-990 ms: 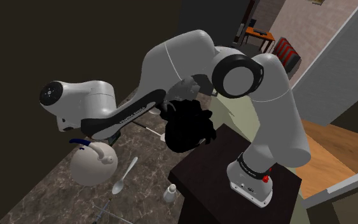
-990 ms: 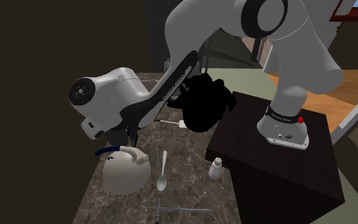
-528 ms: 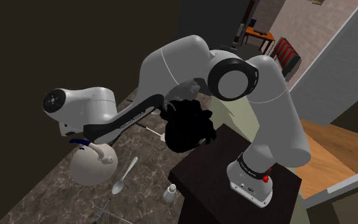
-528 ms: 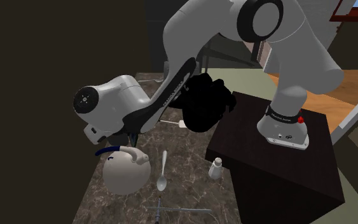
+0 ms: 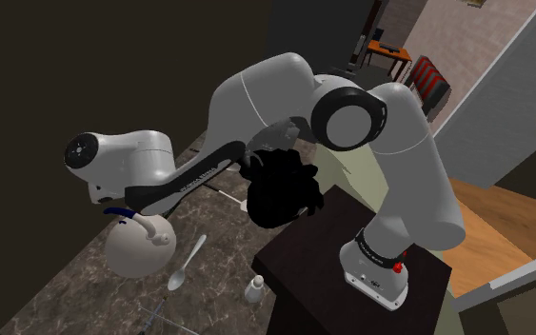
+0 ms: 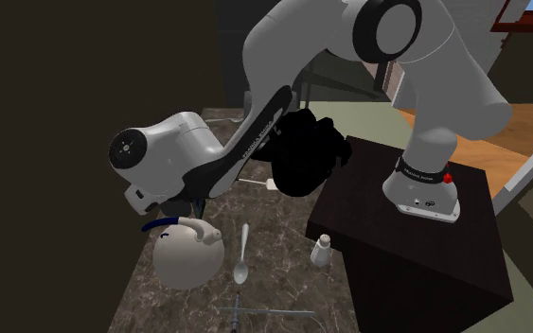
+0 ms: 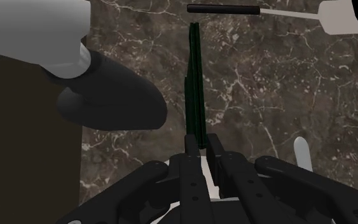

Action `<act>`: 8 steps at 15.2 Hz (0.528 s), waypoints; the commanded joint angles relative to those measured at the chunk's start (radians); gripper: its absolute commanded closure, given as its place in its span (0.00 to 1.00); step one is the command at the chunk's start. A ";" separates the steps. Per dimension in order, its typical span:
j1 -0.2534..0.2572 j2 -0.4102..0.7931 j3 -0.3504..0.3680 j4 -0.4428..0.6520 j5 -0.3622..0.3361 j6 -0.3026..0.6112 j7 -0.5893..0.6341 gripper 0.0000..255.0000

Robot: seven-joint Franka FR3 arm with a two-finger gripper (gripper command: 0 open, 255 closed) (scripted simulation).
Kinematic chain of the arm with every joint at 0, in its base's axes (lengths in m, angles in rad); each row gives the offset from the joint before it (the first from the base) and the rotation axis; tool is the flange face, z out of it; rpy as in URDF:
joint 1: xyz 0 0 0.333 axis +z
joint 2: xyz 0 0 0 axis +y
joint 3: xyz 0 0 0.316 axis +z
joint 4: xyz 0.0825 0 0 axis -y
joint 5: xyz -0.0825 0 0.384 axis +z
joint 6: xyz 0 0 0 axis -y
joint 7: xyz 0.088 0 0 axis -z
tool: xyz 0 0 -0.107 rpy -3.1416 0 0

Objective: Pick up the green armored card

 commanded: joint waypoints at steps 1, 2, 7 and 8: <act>-0.001 0.000 0.000 -0.001 0.000 0.000 0.000 1.00; -0.002 -0.009 0.002 -0.002 0.003 -0.007 -0.004 1.00; -0.006 -0.050 0.012 -0.004 0.018 -0.040 -0.025 1.00; -0.007 -0.058 0.013 -0.004 0.021 -0.047 -0.030 1.00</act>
